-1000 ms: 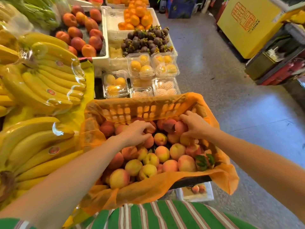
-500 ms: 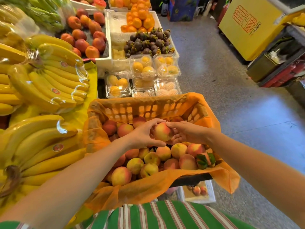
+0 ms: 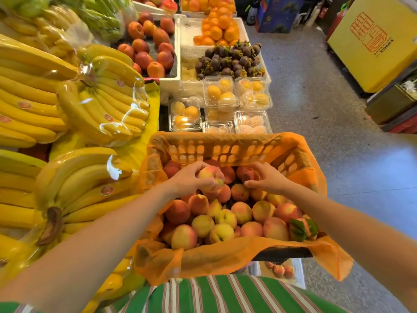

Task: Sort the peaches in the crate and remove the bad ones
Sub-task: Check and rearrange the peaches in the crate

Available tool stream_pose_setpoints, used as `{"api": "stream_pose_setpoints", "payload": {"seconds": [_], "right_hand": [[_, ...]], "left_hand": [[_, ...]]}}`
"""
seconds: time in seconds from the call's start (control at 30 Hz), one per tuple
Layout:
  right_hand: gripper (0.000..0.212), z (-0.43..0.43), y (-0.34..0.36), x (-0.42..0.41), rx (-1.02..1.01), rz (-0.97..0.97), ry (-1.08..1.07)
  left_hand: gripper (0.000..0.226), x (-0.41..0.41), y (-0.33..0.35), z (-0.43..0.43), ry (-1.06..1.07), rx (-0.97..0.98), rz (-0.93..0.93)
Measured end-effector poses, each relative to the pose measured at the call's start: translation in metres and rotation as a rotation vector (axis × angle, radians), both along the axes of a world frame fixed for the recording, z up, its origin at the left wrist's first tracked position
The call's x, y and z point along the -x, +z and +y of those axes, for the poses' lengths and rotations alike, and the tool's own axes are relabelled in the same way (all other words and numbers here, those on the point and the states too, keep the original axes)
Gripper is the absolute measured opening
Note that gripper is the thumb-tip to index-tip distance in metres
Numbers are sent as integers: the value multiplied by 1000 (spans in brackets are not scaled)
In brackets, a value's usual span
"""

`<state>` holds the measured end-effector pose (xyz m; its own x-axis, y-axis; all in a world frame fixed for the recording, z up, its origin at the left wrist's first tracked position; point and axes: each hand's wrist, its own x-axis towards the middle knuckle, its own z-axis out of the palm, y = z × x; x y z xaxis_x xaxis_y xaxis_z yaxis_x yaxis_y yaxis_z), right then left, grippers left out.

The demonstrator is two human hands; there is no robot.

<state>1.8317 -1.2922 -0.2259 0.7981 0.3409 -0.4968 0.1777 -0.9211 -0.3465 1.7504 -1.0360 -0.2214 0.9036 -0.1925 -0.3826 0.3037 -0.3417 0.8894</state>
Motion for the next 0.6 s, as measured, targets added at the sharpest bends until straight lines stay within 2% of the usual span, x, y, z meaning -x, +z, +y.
{"api": "stream_pose_setpoints", "payload": {"seconds": [0.1,0.33,0.4,0.5,0.6], "right_hand": [[69,9,-16,1,249,-16,120],[75,12,-26,-9,214,-86,113],[75,13,-18,-8,120,-32,119],[70,17,1,3,-122,197,69],[59,29,13,22,-195,324,125]], "left_hand": [[59,0,-1,3,-36,-124,11],[53,6,9,10,-353,-412,-25],[59,8,13,9,-518,-585,-115],[74,11,23,4,-782,-889,-131],[74,18,29,-1,-868,-915,-56]]}}
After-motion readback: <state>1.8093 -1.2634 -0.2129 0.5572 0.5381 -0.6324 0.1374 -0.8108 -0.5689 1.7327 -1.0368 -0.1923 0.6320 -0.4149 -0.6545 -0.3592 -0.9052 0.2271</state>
